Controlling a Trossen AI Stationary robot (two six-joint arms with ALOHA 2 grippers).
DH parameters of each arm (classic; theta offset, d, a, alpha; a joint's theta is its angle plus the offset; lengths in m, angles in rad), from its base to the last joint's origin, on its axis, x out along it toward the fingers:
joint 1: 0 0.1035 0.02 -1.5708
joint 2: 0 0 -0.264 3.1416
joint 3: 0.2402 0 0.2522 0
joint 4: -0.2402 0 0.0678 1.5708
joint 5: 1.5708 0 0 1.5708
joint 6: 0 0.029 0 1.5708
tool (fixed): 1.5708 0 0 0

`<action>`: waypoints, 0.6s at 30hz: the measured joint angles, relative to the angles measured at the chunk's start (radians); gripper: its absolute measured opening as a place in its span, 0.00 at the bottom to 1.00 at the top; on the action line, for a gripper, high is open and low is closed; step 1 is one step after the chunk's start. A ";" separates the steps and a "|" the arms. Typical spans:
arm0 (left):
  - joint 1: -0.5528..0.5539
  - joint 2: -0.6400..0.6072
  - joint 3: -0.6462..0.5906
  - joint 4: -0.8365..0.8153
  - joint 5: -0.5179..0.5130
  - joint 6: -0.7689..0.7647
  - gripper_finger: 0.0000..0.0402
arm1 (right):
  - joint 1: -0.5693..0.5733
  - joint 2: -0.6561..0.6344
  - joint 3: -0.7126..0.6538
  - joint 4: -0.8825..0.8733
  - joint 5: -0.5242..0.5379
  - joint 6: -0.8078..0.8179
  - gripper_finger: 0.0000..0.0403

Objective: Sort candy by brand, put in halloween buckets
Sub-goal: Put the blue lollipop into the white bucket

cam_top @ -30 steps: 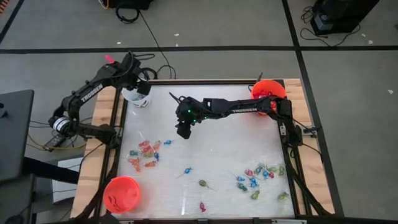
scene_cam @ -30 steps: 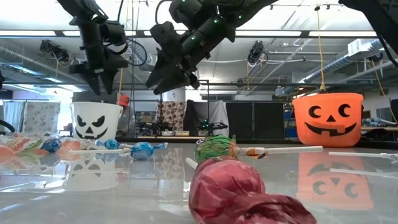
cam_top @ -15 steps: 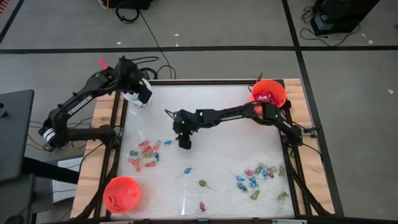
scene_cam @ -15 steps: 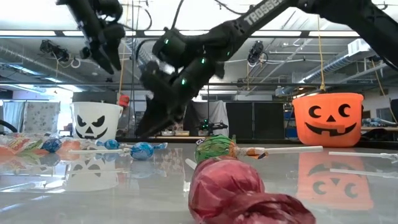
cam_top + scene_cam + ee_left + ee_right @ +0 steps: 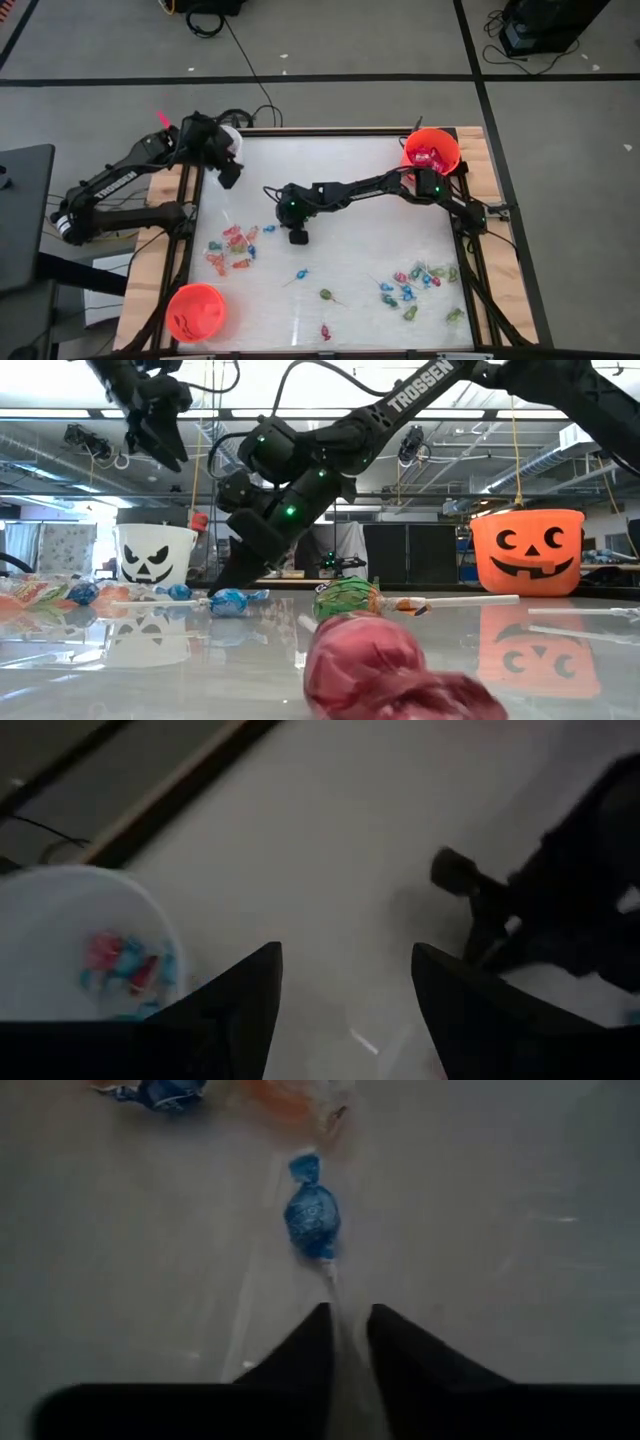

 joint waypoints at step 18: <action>-0.151 -0.068 -0.352 0.203 0.273 -0.046 0.57 | 0.008 -0.139 0.000 0.007 0.075 0.158 0.01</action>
